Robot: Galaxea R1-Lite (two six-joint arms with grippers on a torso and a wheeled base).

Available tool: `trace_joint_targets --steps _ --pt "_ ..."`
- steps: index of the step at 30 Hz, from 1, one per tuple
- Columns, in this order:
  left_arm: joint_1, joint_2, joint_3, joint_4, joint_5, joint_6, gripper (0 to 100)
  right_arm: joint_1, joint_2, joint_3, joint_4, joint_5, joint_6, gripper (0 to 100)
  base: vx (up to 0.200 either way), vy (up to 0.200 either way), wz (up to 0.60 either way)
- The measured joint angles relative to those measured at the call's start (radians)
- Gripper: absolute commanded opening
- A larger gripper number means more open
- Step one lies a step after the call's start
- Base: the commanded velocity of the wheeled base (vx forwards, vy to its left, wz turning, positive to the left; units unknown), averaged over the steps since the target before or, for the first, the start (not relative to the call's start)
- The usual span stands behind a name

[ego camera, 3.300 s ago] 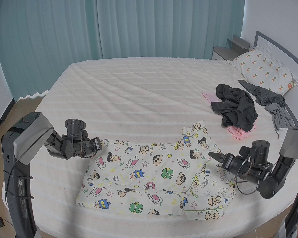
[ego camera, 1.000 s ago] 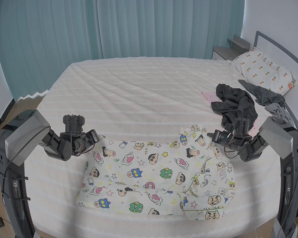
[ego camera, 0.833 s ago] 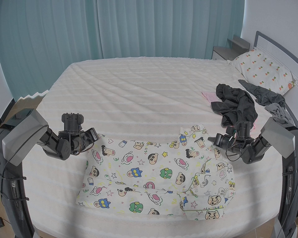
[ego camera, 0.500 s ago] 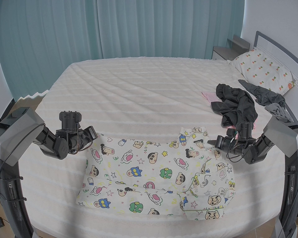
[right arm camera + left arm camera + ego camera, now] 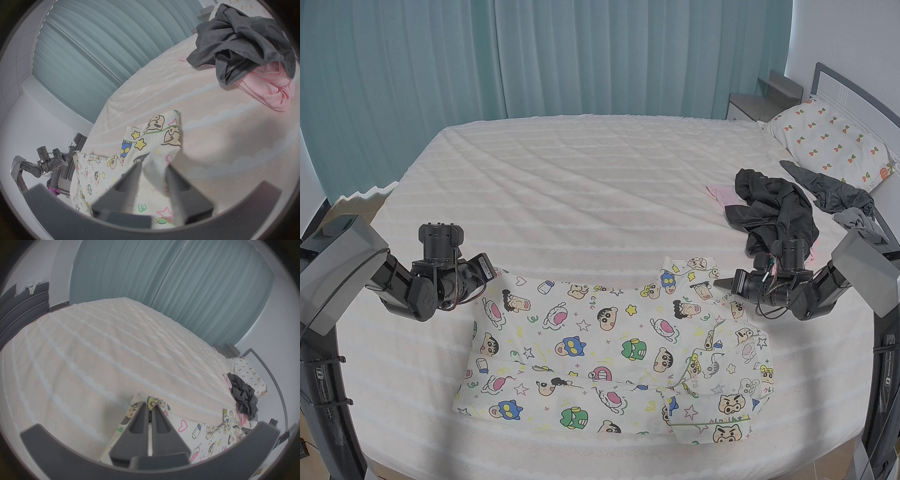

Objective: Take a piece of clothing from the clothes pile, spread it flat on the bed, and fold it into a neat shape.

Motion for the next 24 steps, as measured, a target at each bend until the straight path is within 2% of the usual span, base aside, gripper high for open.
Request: trace_joint_targets --steps 12,13,24 --pt "-0.005 0.000 0.001 -0.001 0.005 -0.001 0 0.050 0.037 -0.049 0.019 0.000 -0.001 100 0.000 0.000 0.00" --pt "-0.006 0.000 0.000 -0.001 0.005 -0.001 0 0.055 0.041 -0.052 0.024 0.000 -0.001 0 0.000 0.000 0.00" --pt "-0.016 -0.002 0.001 -0.001 0.005 0.001 0 0.047 0.058 -0.072 0.026 -0.007 -0.002 0 0.000 0.000 0.00"
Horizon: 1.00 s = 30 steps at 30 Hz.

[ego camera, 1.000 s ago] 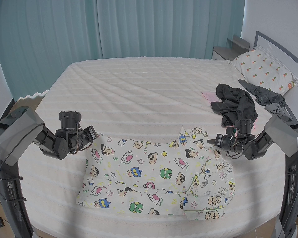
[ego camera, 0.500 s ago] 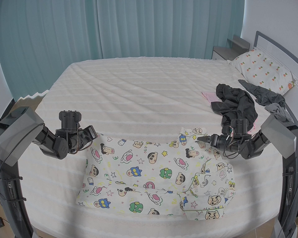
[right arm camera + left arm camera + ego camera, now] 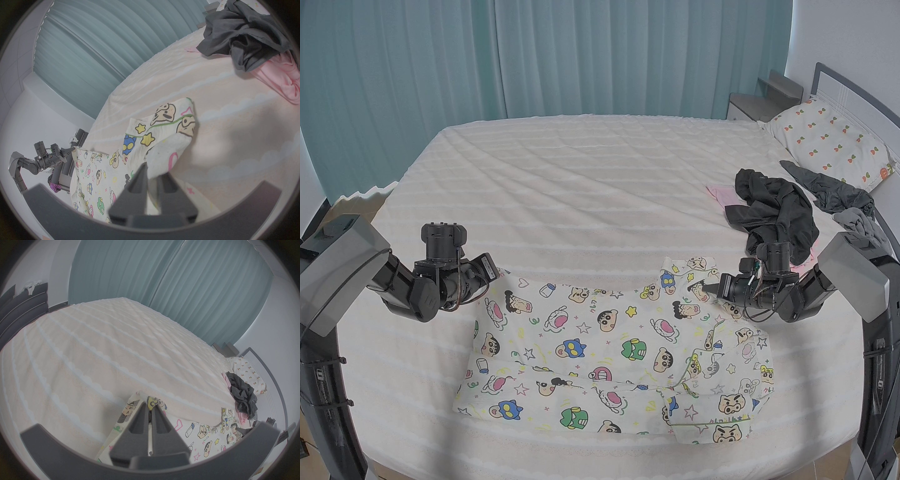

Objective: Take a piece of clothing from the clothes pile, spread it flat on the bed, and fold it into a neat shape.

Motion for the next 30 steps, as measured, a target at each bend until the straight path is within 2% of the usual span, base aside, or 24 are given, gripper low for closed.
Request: trace_joint_targets --steps 6,12,17,30 --pt "0.000 -0.013 0.013 0.001 -0.001 0.000 0 -0.014 -0.027 0.041 -0.030 0.004 0.000 0 0.000 0.000 0.00" --pt "0.001 -0.041 0.047 0.001 -0.006 0.002 0 -0.022 -0.053 0.106 -0.130 0.010 0.003 0 0.000 0.000 0.00" --pt "0.005 -0.082 0.074 0.001 -0.009 0.001 0 -0.029 -0.085 0.183 -0.189 0.035 0.005 0 0.000 0.000 0.00" --pt "0.014 -0.176 0.169 0.000 -0.011 0.002 0 -0.041 -0.223 0.375 -0.230 0.107 0.003 0 0.000 0.000 0.00"
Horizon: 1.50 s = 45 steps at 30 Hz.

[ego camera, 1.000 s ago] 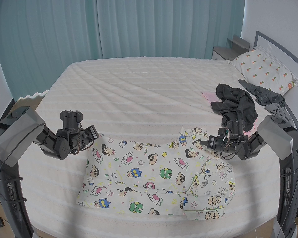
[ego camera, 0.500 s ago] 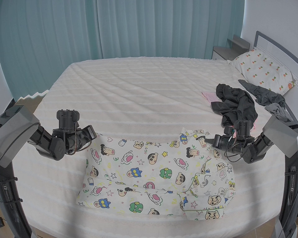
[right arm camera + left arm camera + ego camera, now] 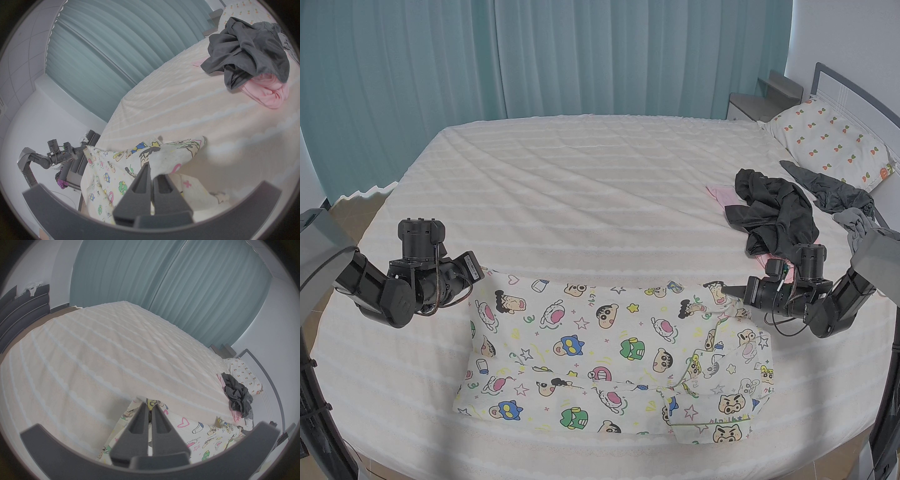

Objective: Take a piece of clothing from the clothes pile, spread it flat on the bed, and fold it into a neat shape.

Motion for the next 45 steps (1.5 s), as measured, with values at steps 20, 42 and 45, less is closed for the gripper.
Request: trace_joint_targets --steps 20,42,45 --pt "0.012 -0.020 0.160 -0.102 -0.026 0.001 0 0.001 -0.119 0.439 -0.226 0.089 -0.115 0 0.000 0.000 0.00" --pt "0.011 0.062 0.404 -0.381 -0.111 -0.002 0 0.013 -0.010 0.671 -0.437 0.020 -0.252 0 0.000 0.000 0.00" --pt "0.011 0.080 0.417 -0.389 -0.114 -0.003 0 0.013 0.014 0.703 -0.479 0.020 -0.252 0 0.000 0.000 0.00"
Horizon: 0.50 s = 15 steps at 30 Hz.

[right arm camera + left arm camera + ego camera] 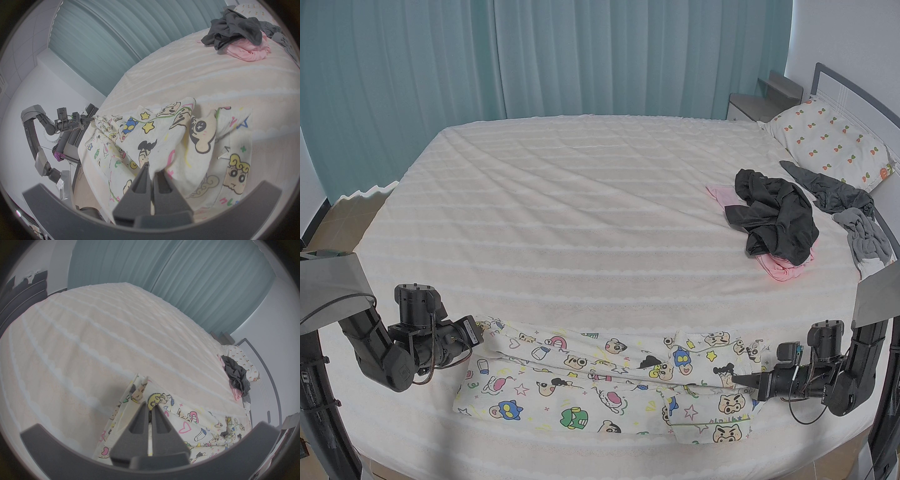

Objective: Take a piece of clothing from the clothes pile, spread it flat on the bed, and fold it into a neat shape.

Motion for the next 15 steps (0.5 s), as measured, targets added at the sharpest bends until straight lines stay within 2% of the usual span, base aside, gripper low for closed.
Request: trace_joint_targets --steps 5,6,11,15 --pt "0.001 0.021 0.007 -0.002 -0.001 -0.003 0 -0.001 0.030 0.036 -0.054 0.000 0.000 0 0.000 0.000 0.00" --pt "0.001 0.025 0.007 -0.002 -0.002 -0.004 100 -0.001 0.037 0.044 -0.071 0.000 0.000 100 0.000 0.000 0.00" --pt "0.001 0.037 0.021 -0.004 -0.004 -0.006 100 -0.001 0.076 0.088 -0.172 0.001 0.004 100 0.000 0.000 0.00" --pt "0.007 0.041 0.039 -0.015 -0.012 -0.007 100 -0.016 0.094 0.114 -0.176 0.003 0.008 100 0.000 0.000 0.00"
